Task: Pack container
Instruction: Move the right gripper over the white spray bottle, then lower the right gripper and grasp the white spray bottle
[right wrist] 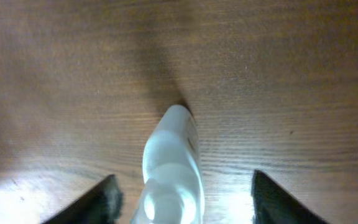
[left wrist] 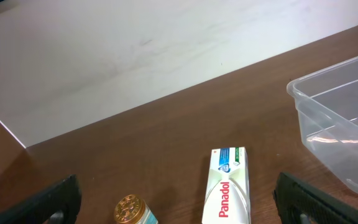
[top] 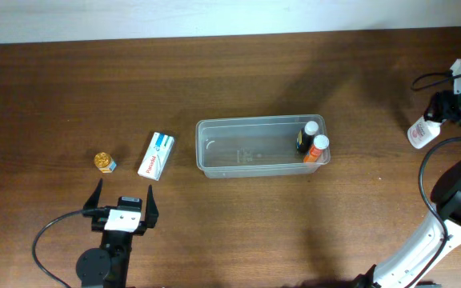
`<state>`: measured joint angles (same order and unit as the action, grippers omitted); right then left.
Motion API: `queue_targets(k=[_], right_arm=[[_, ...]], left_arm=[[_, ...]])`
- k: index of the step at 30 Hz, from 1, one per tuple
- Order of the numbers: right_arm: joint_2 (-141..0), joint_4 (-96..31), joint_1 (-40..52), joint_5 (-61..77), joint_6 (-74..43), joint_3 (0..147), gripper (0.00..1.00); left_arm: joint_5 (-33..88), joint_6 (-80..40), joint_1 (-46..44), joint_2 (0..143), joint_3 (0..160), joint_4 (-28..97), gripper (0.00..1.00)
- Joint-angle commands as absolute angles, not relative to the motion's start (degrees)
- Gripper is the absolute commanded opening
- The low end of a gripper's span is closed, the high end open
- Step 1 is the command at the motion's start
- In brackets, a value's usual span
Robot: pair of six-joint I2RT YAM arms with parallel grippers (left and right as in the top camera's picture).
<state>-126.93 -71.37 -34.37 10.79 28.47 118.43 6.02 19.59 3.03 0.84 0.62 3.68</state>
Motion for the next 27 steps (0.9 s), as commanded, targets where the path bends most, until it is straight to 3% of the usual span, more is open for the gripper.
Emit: queue_targets(k=[1,12,27], right_arm=[[-127.76,-71.61,-34.26,10.31,28.47,118.28,0.53],[-127.92,-71.72,-34.24,9.89,28.47,118.13,0.51],[-127.92,-70.61,-34.15,10.09,28.49,114.69,0.41]], left_arm=[[6.63,20.23,3.27,0.3,0.49,3.95,0.99],[6.63,20.23,3.27,0.3,0.49,3.95,0.99],[6.63,20.25,3.27,0.3,0.49,3.95,0.99]])
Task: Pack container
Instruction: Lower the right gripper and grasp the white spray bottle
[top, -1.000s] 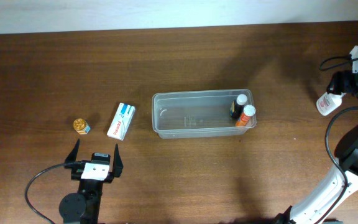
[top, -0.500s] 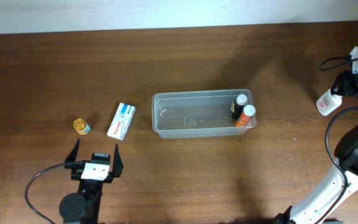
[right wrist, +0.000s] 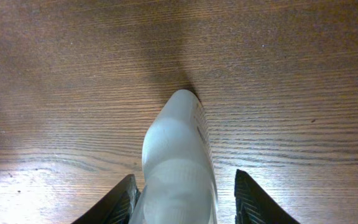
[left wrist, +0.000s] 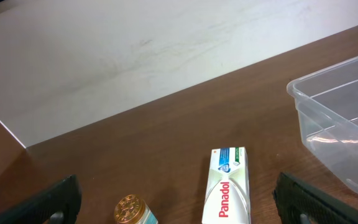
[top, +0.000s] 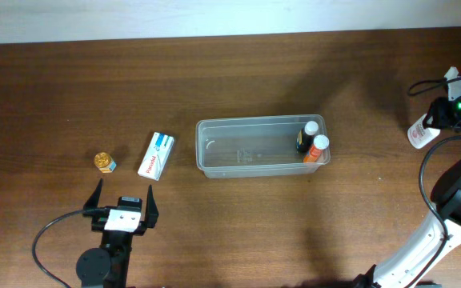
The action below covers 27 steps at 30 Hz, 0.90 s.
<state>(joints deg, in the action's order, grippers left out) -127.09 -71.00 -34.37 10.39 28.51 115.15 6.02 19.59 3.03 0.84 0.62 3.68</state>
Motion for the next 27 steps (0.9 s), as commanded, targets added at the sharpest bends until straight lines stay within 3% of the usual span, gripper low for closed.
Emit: queue_targets(k=[1,15,27], right_arm=[[-127.92,-70.59,-34.15,10.09,28.49,114.69,0.4],[-127.9,-70.02,-34.15,12.29,28.05,114.72,0.34],[-127.87,-70.11,-34.15,12.45,26.5,114.98,0.22]], left_arm=[[6.63,20.25,3.27,0.3,0.49,3.95,0.99],[6.63,20.25,3.27,0.3,0.49,3.95,0.99],[6.63,20.25,3.27,0.3,0.49,3.95,0.99]])
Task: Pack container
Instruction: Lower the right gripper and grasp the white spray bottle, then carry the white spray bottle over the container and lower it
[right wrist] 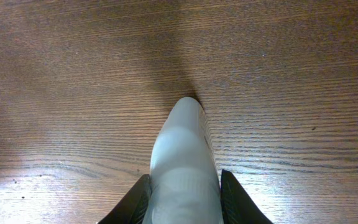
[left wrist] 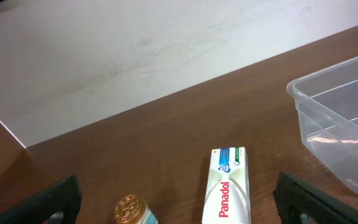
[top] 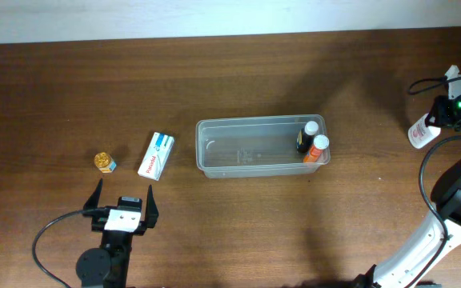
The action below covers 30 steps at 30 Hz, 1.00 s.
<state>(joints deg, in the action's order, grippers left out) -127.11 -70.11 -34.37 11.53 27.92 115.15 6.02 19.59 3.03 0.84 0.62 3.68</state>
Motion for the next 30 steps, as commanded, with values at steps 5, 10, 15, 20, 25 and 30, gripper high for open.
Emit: queue_targets(k=[5,10,15,20,25,30], right_arm=[[-127.85,-71.46,-34.13,12.99,24.82,117.3,0.19],[-127.59,-75.02,-34.02,16.29,24.75,121.8,0.2],[-127.2,-81.34,-32.88,22.52,24.73,128.66,0.2],[-127.0,-89.45,-29.39,28.38,24.56,138.56,0.2],[-127.0,-97.34,-22.46,29.3,23.97,150.58,0.19],[-125.01,-97.34,-13.3,27.49,19.59,154.45,0.17]], left_arm=[[6.63,20.23,3.27,0.3,0.49,3.95,0.99],[6.63,20.25,3.27,0.3,0.49,3.95,0.99],[6.63,20.25,3.27,0.3,0.49,3.95,0.99],[6.63,20.25,3.27,0.3,0.49,3.95,0.99],[6.63,20.25,3.27,0.3,0.49,3.95,0.99],[6.63,20.25,3.27,0.3,0.49,3.95,0.99]])
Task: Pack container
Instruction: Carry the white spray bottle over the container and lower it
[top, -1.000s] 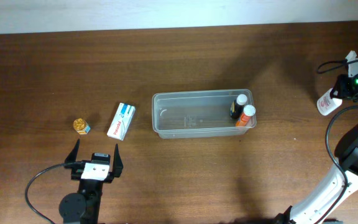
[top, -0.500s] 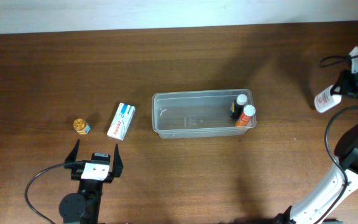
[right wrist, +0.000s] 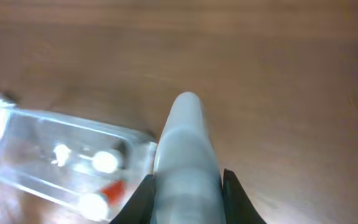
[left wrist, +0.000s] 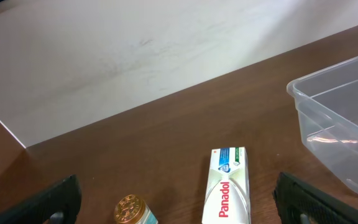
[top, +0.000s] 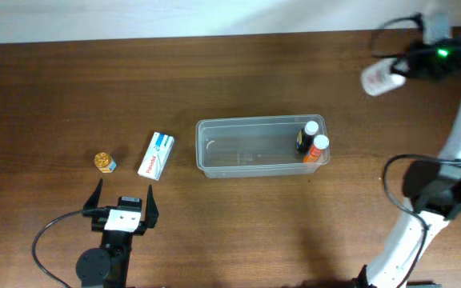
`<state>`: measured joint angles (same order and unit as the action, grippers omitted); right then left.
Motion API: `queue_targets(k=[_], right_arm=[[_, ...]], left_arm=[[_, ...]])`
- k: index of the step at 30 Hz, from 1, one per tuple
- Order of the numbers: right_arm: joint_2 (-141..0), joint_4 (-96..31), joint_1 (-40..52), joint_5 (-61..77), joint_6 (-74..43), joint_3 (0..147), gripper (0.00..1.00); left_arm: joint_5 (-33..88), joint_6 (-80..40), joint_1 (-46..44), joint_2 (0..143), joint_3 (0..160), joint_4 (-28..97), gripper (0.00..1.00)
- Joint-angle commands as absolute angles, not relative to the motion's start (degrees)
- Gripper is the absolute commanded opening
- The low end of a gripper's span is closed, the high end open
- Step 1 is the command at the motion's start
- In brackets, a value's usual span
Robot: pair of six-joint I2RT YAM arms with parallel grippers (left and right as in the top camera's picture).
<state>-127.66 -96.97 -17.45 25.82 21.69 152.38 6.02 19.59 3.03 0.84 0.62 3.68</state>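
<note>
A clear plastic container (top: 214, 152) lies mid-table, with two small white-capped bottles (top: 314, 141) at its right end. My right gripper (top: 397, 67) is shut on a white bottle (top: 377, 78), held in the air up and to the right of the container; the right wrist view shows the white bottle (right wrist: 186, 149) between the fingers, with the container (right wrist: 36, 143) below and left. A white Panadol box (top: 156, 155) and a gold-capped jar (top: 105, 162) lie left of the container. My left gripper (left wrist: 179, 214) stands open, near the front edge, behind both.
The table's far edge meets a pale wall (top: 174, 16) along the top. Cables run from the right arm (top: 446, 144) down the right side. The Panadol box (left wrist: 229, 186) and the jar (left wrist: 131, 210) lie just ahead of the left fingers.
My right gripper has lifted the white bottle off the table at the far right and now holds it higher and further left, nearer the container. The left arm has not moved.
My right gripper stood open around the white bottle lying at the far right. Its fingers then stood closer on it, and then shut on it. Now the bottle hangs above the table near the container's right end. The left gripper stayed open throughout.
</note>
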Motion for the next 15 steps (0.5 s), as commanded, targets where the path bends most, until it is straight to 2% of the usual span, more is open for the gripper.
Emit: queue_targets(k=[1,6,15], right_arm=[[-124.55,-97.32,-10.52,25.02,17.96,154.52,0.17],[-124.42,-97.34,-2.55,12.73,9.8,153.97,0.17],[-121.56,-97.36,7.01,11.49,3.73,152.46,0.17]], left_arm=[[6.63,20.25,3.27,0.3,0.49,3.95,0.99],[6.63,20.25,3.27,0.3,0.49,3.95,0.99],[6.63,20.25,3.27,0.3,0.49,3.95,0.99]])
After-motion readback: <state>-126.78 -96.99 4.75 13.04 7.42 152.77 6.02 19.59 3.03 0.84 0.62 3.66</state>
